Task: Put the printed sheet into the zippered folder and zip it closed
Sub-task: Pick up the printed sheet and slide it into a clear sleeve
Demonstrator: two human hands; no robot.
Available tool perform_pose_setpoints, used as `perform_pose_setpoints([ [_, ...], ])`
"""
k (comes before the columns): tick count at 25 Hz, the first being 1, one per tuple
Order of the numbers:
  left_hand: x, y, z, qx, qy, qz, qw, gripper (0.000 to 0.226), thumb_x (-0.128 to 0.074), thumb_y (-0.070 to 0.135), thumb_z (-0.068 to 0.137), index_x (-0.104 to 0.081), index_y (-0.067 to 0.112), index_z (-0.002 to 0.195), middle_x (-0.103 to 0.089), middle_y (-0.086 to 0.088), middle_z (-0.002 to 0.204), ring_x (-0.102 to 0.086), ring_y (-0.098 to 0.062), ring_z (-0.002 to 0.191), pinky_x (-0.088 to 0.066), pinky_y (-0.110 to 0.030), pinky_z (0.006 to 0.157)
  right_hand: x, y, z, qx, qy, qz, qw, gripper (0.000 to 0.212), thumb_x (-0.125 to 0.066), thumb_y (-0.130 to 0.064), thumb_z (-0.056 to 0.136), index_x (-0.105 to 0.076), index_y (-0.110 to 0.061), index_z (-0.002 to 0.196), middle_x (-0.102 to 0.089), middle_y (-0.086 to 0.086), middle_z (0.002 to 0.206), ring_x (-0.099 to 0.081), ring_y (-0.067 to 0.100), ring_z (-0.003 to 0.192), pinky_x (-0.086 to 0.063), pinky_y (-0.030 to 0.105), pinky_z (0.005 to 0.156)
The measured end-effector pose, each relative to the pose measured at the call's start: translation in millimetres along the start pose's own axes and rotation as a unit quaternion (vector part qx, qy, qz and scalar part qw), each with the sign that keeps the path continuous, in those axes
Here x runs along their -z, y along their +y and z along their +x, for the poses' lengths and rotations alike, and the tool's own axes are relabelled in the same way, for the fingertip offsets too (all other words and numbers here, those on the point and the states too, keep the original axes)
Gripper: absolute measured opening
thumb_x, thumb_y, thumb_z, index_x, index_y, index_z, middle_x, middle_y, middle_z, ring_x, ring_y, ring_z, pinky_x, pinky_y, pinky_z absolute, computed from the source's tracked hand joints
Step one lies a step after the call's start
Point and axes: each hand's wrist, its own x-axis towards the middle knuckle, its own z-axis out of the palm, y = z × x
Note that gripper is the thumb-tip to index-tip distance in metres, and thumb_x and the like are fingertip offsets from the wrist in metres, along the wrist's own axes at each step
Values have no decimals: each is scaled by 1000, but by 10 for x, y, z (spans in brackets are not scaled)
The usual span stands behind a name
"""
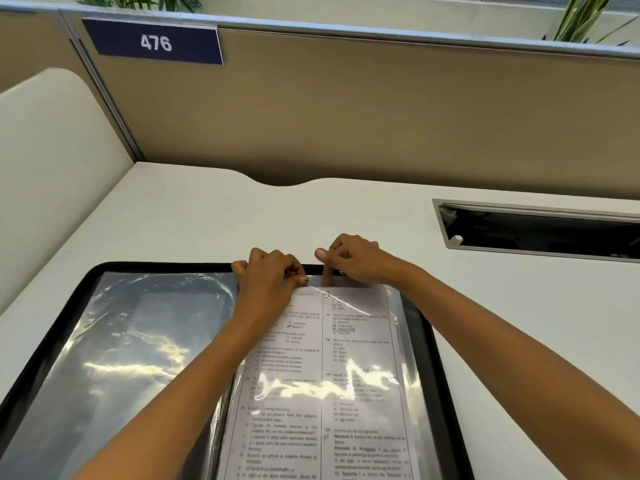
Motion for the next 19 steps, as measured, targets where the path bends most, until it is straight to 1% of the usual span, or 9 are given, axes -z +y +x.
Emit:
perform_pose_setpoints([
  [1, -3, 2, -2, 1, 2, 6, 1000, 8, -67, 37, 81, -65, 31, 77, -62, 14, 83, -42, -13, 95, -10, -32, 67, -40, 3, -6, -7, 14, 5, 1000, 63, -37, -60, 92, -70, -7, 83, -63, 5, 100, -56, 22, 93, -28, 42, 98],
  [2, -5, 4, -2, 2, 5, 11, 1000, 8, -67, 37, 81, -65, 31, 77, -63, 14, 83, -42, -14, 94, -9, -32, 66, -76, -3, -18, -16, 29, 11, 999, 60, -38, -61, 91, -65, -9, 82, -60, -1, 94, -53, 20, 94, -26, 42, 96],
  [4, -8, 10, -9, 0, 12, 14, 1000, 8, -67, 37, 81, -64, 31, 76, -64, 14, 84, -43, -15, 94, -8, -32, 66, -122, -33, -35, -35, 34, 22, 999, 53, -35, -64, 90, -58, -19, 74, -53, -11, 80, -47, 14, 88, -25, 42, 93],
  [6, -12, 16, -14, 0, 14, 15, 1000, 8, -68, 37, 80, -65, 31, 76, -65, 13, 84, -43, -16, 95, -8, -32, 66, -138, -76, -44, -36, 18, 21, 999, 65, -30, -66, 90, -59, -21, 54, -48, -16, 73, -44, 12, 85, -24, 44, 95],
  [8, -23, 19, -18, 1, 15, 20, 1000, 8, -68, 37, 80, -66, 30, 77, -66, 12, 86, -44, -17, 96, -9, -31, 68, -145, -99, -45, -38, 13, 13, 999, 75, -25, -68, 90, -59, -24, 40, -51, -14, 70, -45, 16, 92, -22, 45, 96],
  [9, -25, 16, -20, 2, 15, 20, 1000, 7, -67, 37, 81, -66, 30, 78, -66, 11, 87, -44, -18, 96, -10, -32, 69, -144, -105, -45, -40, 15, 11, 999, 76, -24, -68, 90, -60, -25, 40, -53, -12, 69, -47, 18, 94, -21, 44, 94],
  [11, -21, 0, -18, 10, 17, 19, 1000, 8, -66, 36, 82, -66, 29, 80, -66, 10, 89, -44, -18, 97, -13, -33, 72, -156, -100, -59, -54, 37, 7, 998, 73, -24, -67, 90, -61, -23, 46, -54, -7, 71, -48, 21, 98, -21, 41, 90],
  [14, -11, -20, -20, 18, 18, 13, 1000, 8, -67, 36, 82, -68, 28, 79, -66, 11, 87, -44, -19, 97, -14, -34, 73, -198, -89, -95, -57, 50, -11, 997, 77, -23, -67, 91, -71, -22, 50, -56, -5, 78, -44, 18, 99, -22, 40, 94],
  [19, -51, 13, -37, 16, 18, 12, 1000, 8, -66, 34, 82, -66, 29, 77, -65, 11, 85, -45, -19, 96, -13, -34, 72, -169, -129, -134, -80, 35, -21, 996, 78, -22, -68, 91, -72, -25, 51, -56, -5, 78, -43, 20, 101, -22, 43, 97],
])
